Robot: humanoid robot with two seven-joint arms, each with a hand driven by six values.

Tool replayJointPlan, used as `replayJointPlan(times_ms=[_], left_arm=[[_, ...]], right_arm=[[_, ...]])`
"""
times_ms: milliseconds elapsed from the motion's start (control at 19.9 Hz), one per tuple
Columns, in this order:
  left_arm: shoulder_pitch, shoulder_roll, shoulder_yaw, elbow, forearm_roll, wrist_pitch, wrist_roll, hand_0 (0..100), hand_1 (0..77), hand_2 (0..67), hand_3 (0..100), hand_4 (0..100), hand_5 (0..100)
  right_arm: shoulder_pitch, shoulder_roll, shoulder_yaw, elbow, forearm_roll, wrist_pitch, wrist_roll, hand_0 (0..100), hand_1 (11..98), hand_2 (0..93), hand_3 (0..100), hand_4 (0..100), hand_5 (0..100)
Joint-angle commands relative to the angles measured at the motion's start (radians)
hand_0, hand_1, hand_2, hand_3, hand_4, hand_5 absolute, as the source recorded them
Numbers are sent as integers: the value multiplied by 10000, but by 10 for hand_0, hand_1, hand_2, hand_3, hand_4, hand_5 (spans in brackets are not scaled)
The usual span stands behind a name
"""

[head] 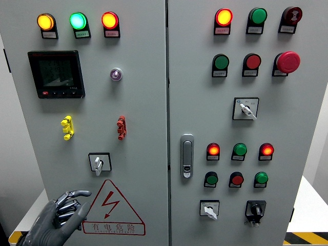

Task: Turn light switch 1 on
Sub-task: 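Raise the left hand toward the white rotary switch below the terminals, then press the left hand fingers against the rotary switch knob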

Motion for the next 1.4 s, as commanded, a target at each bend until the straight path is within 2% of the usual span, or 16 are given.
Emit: replayJointPlan(times_ms=[0, 100, 251, 351, 552, 702, 903, 1154, 1354], left_arm=[[-435, 45, 198, -1, -1, 802, 677, 0, 462, 367, 818, 990, 815], [-682, 30, 275, 14, -16, 1034, 1154, 0, 475, 388, 833, 997, 830], [-744, -77, 275, -1, -16, 1050, 1400, 0, 489, 396, 838, 999, 835], [-973, -154, 275, -1, 15, 1050, 1691, 0, 495, 398, 839, 1000, 834], [-1372, -170, 275, -1, 137, 1096, 2136, 0, 505, 406, 839, 1000, 832], [-1648, -185, 291, 14, 719, 1447, 2719, 0, 517, 416, 838, 1000, 825], [-1879, -200, 444, 29, 828, 2107, 3011, 0, 529, 423, 836, 1000, 816], [-2093, -200, 520, 30, 1041, 2169, 3301, 0, 559, 432, 842, 1000, 809], [-2262, -216, 689, 60, 1242, 2461, 3533, 0, 573, 440, 847, 1000, 809]], right_arm=[[0, 1, -2, -12, 0, 0, -2, 0, 197, 0, 196, 193, 106], [0, 1, -2, -13, 0, 0, -2, 0, 197, 0, 196, 193, 105], [0, 1, -2, 3, 0, 0, -2, 0, 182, 0, 196, 193, 105], [0, 1, -2, -13, 0, 0, -2, 0, 192, 0, 196, 193, 105], [0, 1, -2, -13, 0, 0, -2, 0, 196, 0, 196, 193, 105], [0, 1, 13, -12, 0, 0, -2, 0, 196, 0, 196, 193, 105], [0, 1, -2, -13, 0, 0, -2, 0, 196, 0, 196, 193, 105], [0, 1, -2, -13, 0, 0, -2, 0, 195, 0, 196, 193, 106], [0, 1, 13, -12, 0, 0, -2, 0, 197, 0, 196, 193, 106]])
